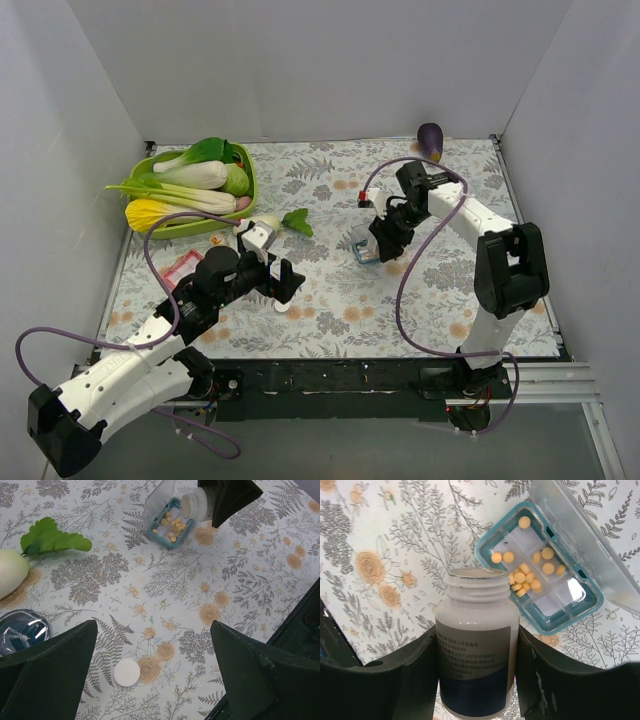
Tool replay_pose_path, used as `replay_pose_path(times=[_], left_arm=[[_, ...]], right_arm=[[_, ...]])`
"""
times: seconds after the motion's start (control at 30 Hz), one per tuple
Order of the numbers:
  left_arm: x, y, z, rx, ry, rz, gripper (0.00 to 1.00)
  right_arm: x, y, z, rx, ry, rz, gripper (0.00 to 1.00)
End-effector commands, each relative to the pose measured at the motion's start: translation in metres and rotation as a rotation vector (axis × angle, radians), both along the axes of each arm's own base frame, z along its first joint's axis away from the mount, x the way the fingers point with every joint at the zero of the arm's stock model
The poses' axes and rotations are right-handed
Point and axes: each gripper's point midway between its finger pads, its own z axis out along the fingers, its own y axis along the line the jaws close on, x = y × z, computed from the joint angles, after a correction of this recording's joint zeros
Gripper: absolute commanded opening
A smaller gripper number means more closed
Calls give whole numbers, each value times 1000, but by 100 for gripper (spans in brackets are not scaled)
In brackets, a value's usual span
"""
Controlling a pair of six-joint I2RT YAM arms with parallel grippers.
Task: Sort the pills into containers
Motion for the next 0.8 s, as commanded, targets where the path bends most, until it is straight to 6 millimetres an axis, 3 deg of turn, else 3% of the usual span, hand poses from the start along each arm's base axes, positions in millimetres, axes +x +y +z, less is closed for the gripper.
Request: replay_pose_path(times=[0.0, 0.27, 0.3, 0.37, 0.4, 0.47, 0.63, 0.67, 0.7, 0.77], left_arm=[[3, 5, 12, -42, -27, 36, 98], [-15, -7, 47, -281, 56, 26, 98], [-17, -8, 52, -311, 61, 20, 98], [-23, -10, 63, -364, 65, 5, 98], [-25, -12, 69, -408, 84, 3, 98], [-29, -15, 72, -444, 105, -13, 98], [-35, -27, 64, -486, 224, -41, 98], [-34, -28, 62, -485, 240, -37, 98], [-33, -29, 56, -478, 263, -29, 98], [-32, -29, 49, -468, 299, -5, 98]], right_arm=[[-8, 14, 40, 142, -92, 14, 1], [-32, 24, 85, 327, -261, 73, 1], [-37, 25, 100, 358, -318, 88, 1], [-43, 28, 108, 417, -383, 117, 1], [-49, 28, 125, 452, -453, 134, 1], [-57, 32, 133, 518, -474, 139, 1], [-72, 34, 164, 681, -533, 99, 1], [-77, 32, 154, 689, -535, 83, 1], [-79, 33, 182, 746, -649, 86, 1], [-81, 29, 192, 778, -742, 47, 1]])
